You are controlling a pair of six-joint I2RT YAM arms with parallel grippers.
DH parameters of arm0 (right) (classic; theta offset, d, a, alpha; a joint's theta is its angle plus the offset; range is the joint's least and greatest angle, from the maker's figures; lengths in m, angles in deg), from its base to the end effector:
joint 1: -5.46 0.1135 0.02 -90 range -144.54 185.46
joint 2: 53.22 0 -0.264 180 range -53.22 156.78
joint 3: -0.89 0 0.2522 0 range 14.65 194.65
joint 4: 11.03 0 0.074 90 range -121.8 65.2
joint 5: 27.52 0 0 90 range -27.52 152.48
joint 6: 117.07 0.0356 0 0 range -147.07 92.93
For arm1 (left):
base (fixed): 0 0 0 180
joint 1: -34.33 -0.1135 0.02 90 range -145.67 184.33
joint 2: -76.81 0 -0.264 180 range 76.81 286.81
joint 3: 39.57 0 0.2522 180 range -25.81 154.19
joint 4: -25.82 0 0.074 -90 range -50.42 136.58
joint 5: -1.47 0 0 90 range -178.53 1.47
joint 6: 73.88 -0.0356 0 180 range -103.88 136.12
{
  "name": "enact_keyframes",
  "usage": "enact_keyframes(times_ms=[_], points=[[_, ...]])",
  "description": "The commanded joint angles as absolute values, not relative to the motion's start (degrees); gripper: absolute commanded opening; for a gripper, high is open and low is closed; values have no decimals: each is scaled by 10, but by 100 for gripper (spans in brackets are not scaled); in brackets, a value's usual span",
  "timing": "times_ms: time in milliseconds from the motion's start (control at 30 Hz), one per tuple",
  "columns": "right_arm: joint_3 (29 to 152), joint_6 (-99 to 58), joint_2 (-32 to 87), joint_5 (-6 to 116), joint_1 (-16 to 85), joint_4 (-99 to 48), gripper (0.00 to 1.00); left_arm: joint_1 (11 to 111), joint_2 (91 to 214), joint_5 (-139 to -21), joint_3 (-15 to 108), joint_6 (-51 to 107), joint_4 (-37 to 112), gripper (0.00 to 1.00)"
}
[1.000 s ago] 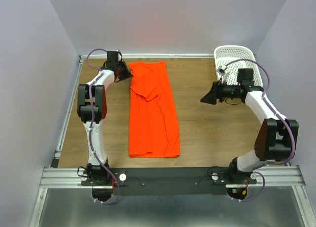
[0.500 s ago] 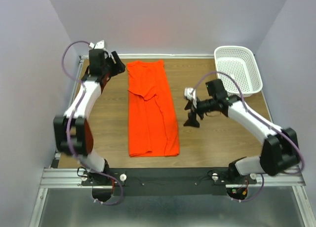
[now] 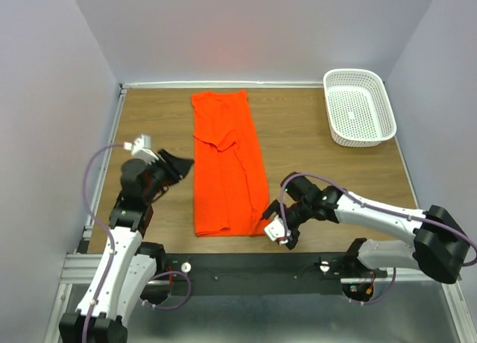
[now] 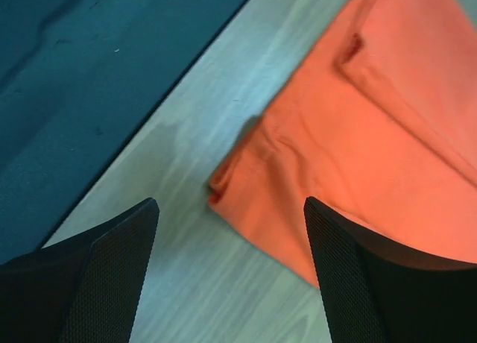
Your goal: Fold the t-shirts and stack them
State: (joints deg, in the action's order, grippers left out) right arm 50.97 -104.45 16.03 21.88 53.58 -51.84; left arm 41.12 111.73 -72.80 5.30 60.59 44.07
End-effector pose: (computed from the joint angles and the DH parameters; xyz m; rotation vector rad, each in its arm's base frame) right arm 0.1264 0.1757 0.1901 -2.2252 0.8804 0.6911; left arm 0.1568 -0.0284 0.2926 -0.3739 1.7549 -0.8883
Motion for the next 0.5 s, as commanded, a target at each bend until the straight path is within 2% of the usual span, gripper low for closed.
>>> enact_keyframes(times_ms=[0, 67, 167, 200, 333, 467], points=[[493, -1027, 179, 307, 583, -484, 85, 428, 1119, -673, 5, 715, 614, 48], [492, -1018, 189, 315, 595, -473, 83, 436, 1112, -708, 15, 716, 675, 49], [490, -1013, 220, 341, 604, -454, 81, 437, 1128, -744, 73, 697, 798, 60], [491, -1011, 225, 346, 607, -448, 80, 438, 1135, -755, 81, 691, 817, 60], [495, -1003, 249, 362, 621, -430, 77, 458, 1144, -744, 72, 695, 841, 65], [496, -984, 257, 368, 622, -425, 73, 515, 1179, -777, 62, 764, 841, 65]])
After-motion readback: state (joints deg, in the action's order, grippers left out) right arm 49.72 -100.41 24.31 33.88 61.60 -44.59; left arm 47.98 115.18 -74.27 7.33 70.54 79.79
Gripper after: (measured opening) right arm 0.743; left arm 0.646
